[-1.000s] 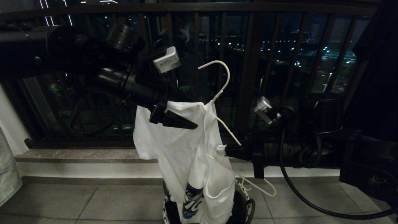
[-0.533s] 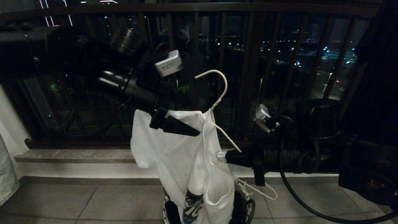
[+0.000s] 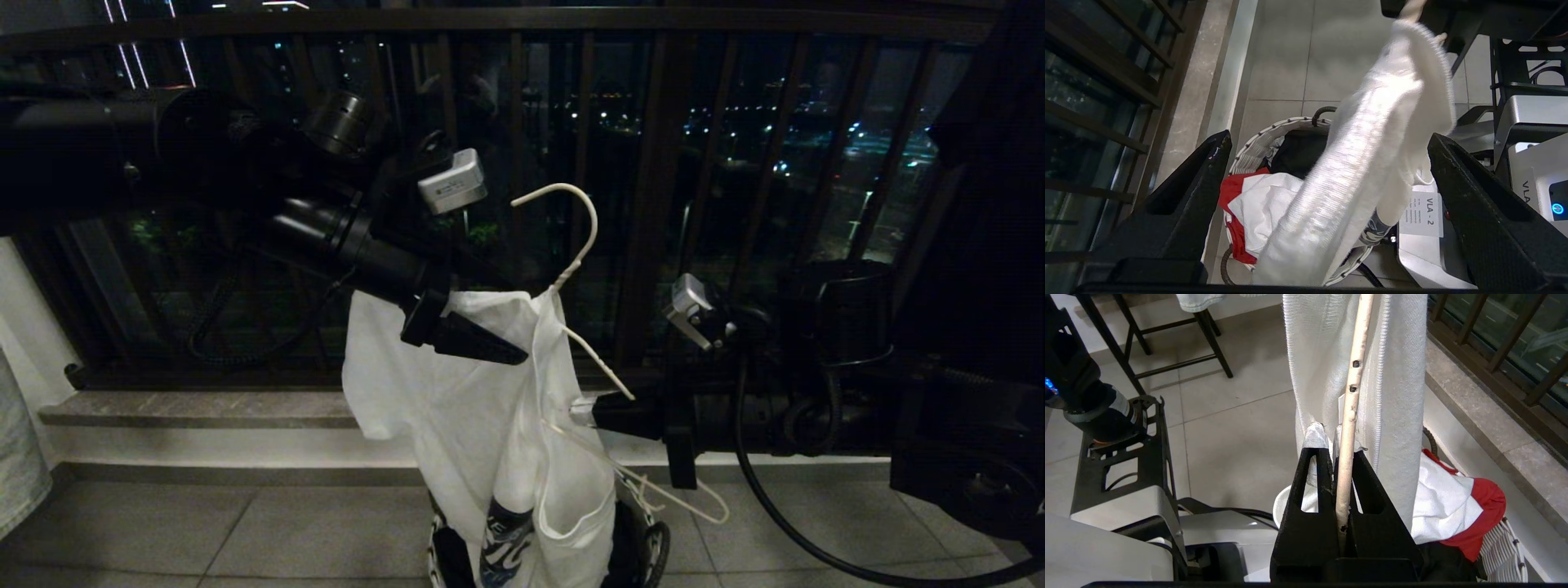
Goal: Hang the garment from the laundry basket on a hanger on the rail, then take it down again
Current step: Hang the clothes on the clothes rack
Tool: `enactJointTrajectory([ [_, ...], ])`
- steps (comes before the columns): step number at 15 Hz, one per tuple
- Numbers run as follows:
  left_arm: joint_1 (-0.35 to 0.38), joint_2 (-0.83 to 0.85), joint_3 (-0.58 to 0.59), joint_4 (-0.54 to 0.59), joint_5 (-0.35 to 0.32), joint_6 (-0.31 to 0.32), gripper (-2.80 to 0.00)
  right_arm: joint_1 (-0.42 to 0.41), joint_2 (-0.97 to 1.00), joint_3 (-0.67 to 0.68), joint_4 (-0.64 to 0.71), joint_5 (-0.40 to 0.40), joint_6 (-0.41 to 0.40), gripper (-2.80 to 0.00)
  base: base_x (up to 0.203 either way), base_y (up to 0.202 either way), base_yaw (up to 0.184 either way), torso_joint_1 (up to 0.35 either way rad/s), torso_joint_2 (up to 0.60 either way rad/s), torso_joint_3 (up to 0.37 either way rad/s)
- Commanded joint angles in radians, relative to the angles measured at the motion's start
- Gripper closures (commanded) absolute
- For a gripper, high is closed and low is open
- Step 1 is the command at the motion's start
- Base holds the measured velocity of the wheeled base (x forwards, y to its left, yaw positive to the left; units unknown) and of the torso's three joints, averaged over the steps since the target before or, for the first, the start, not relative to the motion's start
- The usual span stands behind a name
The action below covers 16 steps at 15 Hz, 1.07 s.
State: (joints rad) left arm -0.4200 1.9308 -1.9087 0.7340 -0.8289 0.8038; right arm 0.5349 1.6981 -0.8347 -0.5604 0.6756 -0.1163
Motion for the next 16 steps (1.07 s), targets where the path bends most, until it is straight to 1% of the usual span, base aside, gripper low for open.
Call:
enactJointTrajectory([
  [1, 0.000, 0.014, -0.004, 0.004, -0.004, 0.005, -2.80, 0.000, -0.002, -0.003, -0.004, 0.004, 0.000, 0.00, 0.000, 0.000, 0.000, 0.000, 0.00, 0.000],
  [10, 0.000, 0.023, -0.008, -0.002, -0.004, 0.005, -2.80, -0.007, -0.003, -0.007, -0.004, 0.002, 0.000, 0.00, 0.000, 0.000, 0.000, 0.000, 0.00, 0.000],
  [16, 0.012, 0.019, -0.001, -0.001, -0.004, 0.005, -2.80, -0.023, -0.003, -0.011, -0.007, 0.002, 0.000, 0.00, 0.000, 0.000, 0.000, 0.000, 0.00, 0.000],
])
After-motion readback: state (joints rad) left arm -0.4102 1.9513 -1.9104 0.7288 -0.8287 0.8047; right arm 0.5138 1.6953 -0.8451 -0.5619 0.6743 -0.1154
